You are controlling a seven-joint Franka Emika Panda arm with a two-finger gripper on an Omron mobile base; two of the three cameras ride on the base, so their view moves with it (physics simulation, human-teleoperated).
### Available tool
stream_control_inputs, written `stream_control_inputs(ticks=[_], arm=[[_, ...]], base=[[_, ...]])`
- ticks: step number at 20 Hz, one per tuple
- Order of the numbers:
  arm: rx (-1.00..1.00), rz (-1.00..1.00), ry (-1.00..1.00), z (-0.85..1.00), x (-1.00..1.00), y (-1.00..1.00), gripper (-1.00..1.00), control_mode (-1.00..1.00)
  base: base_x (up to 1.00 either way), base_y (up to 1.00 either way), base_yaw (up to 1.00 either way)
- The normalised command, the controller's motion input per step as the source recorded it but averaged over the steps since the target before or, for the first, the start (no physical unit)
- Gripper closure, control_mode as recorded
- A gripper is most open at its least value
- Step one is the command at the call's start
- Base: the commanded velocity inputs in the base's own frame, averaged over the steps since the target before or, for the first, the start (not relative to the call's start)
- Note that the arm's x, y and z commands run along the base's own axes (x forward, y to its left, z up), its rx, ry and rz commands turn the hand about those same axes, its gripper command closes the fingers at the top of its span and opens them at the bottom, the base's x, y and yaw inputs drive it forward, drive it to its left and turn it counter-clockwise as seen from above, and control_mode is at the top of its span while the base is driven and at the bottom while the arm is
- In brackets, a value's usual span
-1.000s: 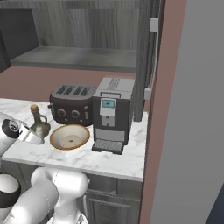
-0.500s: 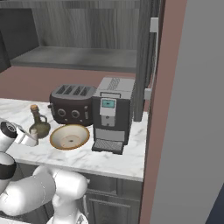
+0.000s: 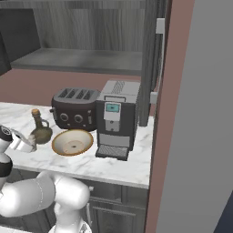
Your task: Retrieve the bottle and the shaker from the cabinet and place them next to the mixing bowl on the counter. Then add garlic from the fridge to the mixing bowl.
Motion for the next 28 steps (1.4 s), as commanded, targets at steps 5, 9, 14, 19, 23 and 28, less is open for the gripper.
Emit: stream_control_inputs(ticks=[5, 9, 14, 19, 23, 28], arm=[[0.0, -0.05, -0.02, -0.08, 0.01, -0.02, 1.0, -1.0], [0.0, -0.04, 0.0, -0.05, 0.0, -0.22, 1.0, -1.0], [0.0, 0.0, 0.0, -0.01, 0.02, -0.47, 1.0, -1.0], [0.0, 0.0, 0.0, 0.0, 0.0, -0.31, 1.0, -1.0], [0.0, 0.0, 0.0, -0.02, 0.0, -0.1, 1.0, -1.0], [0.0, 0.0, 0.0, -0.08, 0.02, 0.0, 1.0, -1.0]], base=[[0.0, 0.0, 0.0], [0.0, 0.0, 0.0], [0.0, 0.0, 0.0], [0.0, 0.0, 0.0], [0.0, 0.0, 0.0], [0.0, 0.0, 0.0]])
